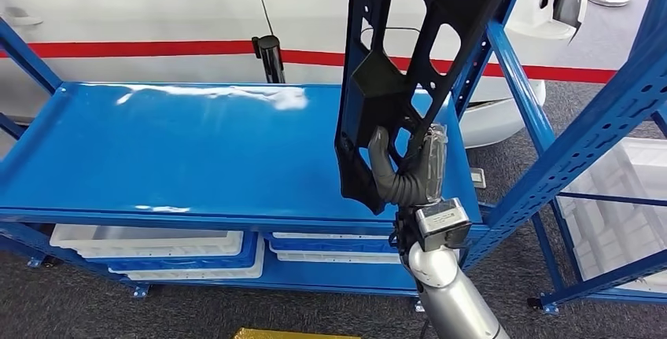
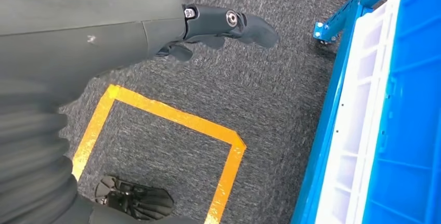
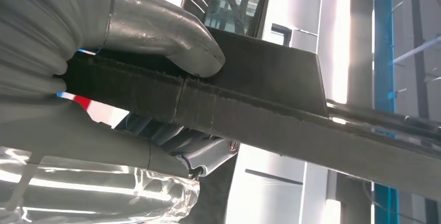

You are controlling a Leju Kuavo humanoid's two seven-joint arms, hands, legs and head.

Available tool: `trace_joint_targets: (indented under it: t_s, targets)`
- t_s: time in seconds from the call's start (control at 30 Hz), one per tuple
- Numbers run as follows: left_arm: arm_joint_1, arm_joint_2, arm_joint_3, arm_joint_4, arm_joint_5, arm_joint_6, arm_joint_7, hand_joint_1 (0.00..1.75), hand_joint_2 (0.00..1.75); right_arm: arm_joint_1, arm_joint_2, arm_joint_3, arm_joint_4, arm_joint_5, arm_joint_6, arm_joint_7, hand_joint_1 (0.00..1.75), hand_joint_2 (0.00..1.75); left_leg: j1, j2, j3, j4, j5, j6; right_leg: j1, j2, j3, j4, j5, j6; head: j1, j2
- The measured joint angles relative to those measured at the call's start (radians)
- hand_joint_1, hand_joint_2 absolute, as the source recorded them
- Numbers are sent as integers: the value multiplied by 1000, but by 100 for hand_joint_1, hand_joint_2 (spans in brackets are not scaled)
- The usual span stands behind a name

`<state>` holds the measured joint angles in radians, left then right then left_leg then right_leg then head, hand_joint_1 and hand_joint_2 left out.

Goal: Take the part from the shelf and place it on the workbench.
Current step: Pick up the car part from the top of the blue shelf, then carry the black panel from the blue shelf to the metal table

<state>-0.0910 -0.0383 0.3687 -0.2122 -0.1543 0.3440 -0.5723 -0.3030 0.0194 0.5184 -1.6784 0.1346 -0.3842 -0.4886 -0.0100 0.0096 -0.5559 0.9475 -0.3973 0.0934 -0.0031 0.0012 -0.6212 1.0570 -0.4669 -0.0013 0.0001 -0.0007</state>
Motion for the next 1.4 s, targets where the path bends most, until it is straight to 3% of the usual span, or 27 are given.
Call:
trace_joint_targets:
  t_s: [0.07,0.13,0.17,0.2,0.27,0.3,0.37,0.43,0.47,0.5,0.6,0.63,0.67,0.8,0.9,0.97,1.03,1.1,1.13,1.17,1.2,1.27,1.33,1.4]
  targets:
    - [-1,-4,0,0,0,0,0,0,175,0,-3,0,2,0,0,0,175,175,1,1,-7,-5,10,-6,-6,0,-55,122,-57,-3,2,0]
    - [0,-9,0,0,0,0,1,0,175,4,-6,0,5,-1,0,0,175,175,3,-1,-19,-3,15,-16,-17,0,-82,188,-79,11,3,0]
    - [0,-10,0,0,0,0,1,0,175,5,-8,0,7,-1,0,0,175,175,6,-1,-24,1,17,-22,-23,-1,-67,165,-68,23,3,0]
    - [1,-12,0,0,0,-1,1,0,175,4,-8,0,7,-2,-1,0,175,175,10,-2,-31,9,17,-30,-30,-2,-31,102,-46,38,4,0]
    - [0,-13,0,0,0,0,1,0,175,3,-9,0,8,-4,-6,0,175,175,15,-3,-47,33,10,-49,-35,-3,37,-18,-11,51,5,0]
    - [0,-13,1,0,0,0,0,0,175,2,-8,0,9,-8,-10,1,175,175,15,-3,-55,45,6,-59,-34,-3,53,-48,-3,46,5,0]
    - [0,-13,2,0,1,0,-1,0,175,1,-5,-1,12,-20,-19,1,175,175,16,-3,-64,56,4,-74,-28,-1,50,-51,2,27,4,0]
    - [1,-13,2,1,1,0,-3,0,175,0,-4,-2,15,-27,-25,-3,175,175,23,-3,-70,64,2,-84,-32,0,45,-49,10,9,2,0]
    - [1,-14,3,1,1,-1,-4,0,175,0,-4,-2,16,-28,-25,-8,175,175,27,-3,-78,82,-13,-90,-34,1,44,-50,14,2,1,0]
    - [1,-13,3,1,1,-3,-5,0,175,0,-4,-2,17,-28,-25,-17,175,175,30,-4,-93,119,-41,-95,-37,0,43,-51,17,-3,-1,0]
    - [2,-12,6,2,1,-9,-7,0,175,2,-5,-2,17,-24,-26,-45,175,175,32,-4,-162,299,-145,-108,-31,0,35,-50,23,-11,-3,0]
    - [3,-12,8,2,1,-12,-9,0,175,4,-5,-2,17,-22,-27,-50,175,175,32,-4,-171,330,-156,-109,-29,0,32,-50,25,-12,-3,0]
    - [4,-12,9,3,2,-16,-11,0,175,6,-5,-2,17,-21,-28,-51,175,175,33,-4,-162,325,-148,-107,-27,0,30,-49,26,-12,-3,0]
    - [3,-7,15,3,10,-32,-23,0,175,11,-6,-2,12,-19,-33,-53,175,175,25,-8,-22,97,-62,-81,-24,1,32,-53,33,-2,-2,0]
    - [4,-1,24,4,16,-35,-30,0,175,12,-6,-2,9,-19,-36,-55,175,175,12,-9,-12,64,-50,-63,-24,-1,32,-63,45,16,-5,0]
    - [4,1,26,4,18,-38,-33,0,175,13,-6,-3,7,-19,-37,-55,175,175,15,-6,-6,39,-31,-53,-20,-2,24,-59,41,23,-4,0]
    - [3,-1,27,4,18,-39,-35,0,175,13,-9,-3,6,-19,-39,-56,175,175,18,-3,-7,17,-10,-43,-17,-2,-15,18,-7,13,-2,0]
    - [3,-2,27,4,18,-40,-36,0,175,16,-13,-4,5,-19,-40,-57,175,175,14,-2,-20,15,0,-38,-17,-2,-72,153,-73,2,0,0]
    - [4,-2,27,4,18,-40,-36,0,175,19,-15,-4,5,-19,-41,-57,175,175,13,-2,-28,16,4,-39,-17,-2,-87,198,-91,4,1,0]
    - [5,-2,27,4,18,-40,-37,0,175,21,-17,-4,5,-20,-41,-57,175,175,11,-3,-34,18,8,-40,-17,-2,-83,205,-92,10,1,0]
    - [5,-2,27,4,18,-40,-37,0,175,22,-18,-4,5,-20,-41,-57,175,175,11,-3,-40,21,11,-42,-17,-2,-58,169,-79,17,1,0]
    - [5,-2,27,4,17,-40,-37,0,175,21,-19,-4,5,-19,-41,-57,175,175,8,-4,-52,32,13,-48,-16,-3,28,27,-40,27,1,0]
    - [5,-2,27,4,16,-40,-37,0,175,20,-19,-4,4,-19,-42,-58,175,175,4,-3,-63,46,14,-56,-14,-3,78,-63,-17,20,-2,0]
    - [5,-2,28,5,14,-40,-37,0,175,20,-19,-4,4,-19,-44,-58,175,175,6,-3,-69,50,20,-69,-11,-2,80,-71,-7,5,-4,0]
